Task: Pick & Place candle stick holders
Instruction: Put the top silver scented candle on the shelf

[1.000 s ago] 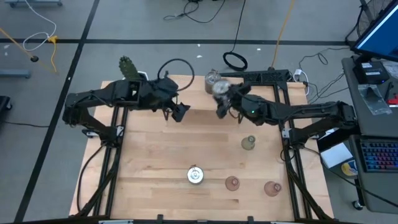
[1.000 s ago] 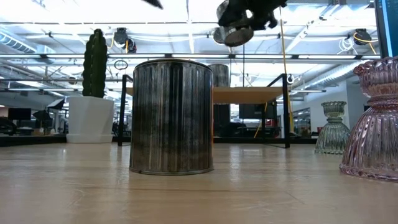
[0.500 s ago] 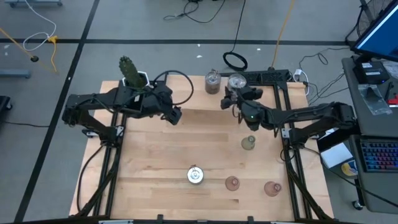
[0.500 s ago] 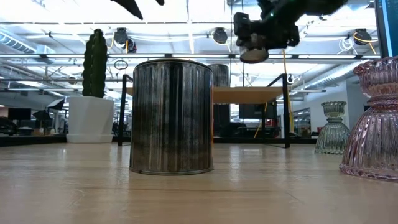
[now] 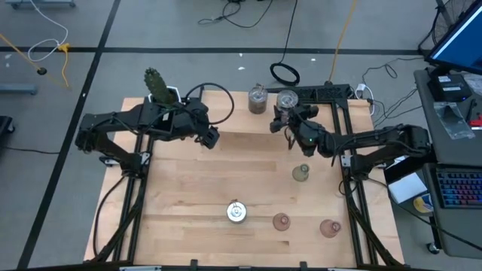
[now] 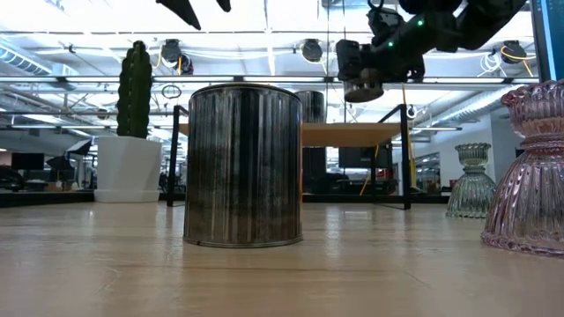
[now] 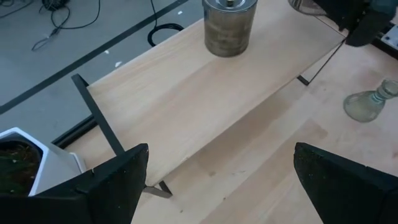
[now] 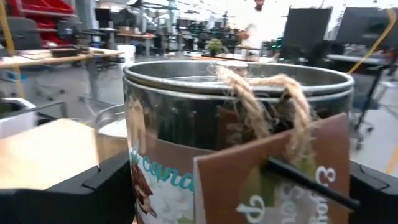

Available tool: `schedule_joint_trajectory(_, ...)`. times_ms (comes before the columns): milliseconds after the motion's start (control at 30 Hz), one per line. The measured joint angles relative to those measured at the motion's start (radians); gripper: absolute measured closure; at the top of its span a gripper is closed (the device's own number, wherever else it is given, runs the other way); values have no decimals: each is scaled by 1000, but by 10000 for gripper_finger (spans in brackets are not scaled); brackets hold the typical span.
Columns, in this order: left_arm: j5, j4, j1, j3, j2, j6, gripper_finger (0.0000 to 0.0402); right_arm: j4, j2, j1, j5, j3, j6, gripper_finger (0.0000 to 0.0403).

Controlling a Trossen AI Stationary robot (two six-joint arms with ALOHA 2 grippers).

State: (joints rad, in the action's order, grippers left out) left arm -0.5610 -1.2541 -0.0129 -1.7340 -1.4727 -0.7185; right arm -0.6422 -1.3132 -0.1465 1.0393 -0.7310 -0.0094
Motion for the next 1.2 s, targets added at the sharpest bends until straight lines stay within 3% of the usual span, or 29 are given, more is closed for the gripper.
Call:
schedule_joint_trajectory(500, 0, 33, 19, 0, 0, 15, 7, 2, -33, -16, 93, -42, 172, 53)
schedule_joint_trajectory(800, -1, 31, 39, -1, 0, 40, 7, 12, -154, -35, 168, -173, -40, 53)
schedule_joint_trajectory(1033, 7, 29, 39, -1, 0, 68, 7, 65, -159, -84, 160, -182, -25, 53)
schedule_joint_trajectory(1200, 8, 30, 39, -1, 0, 82, 7, 189, -159, -134, 59, -181, 112, 53)
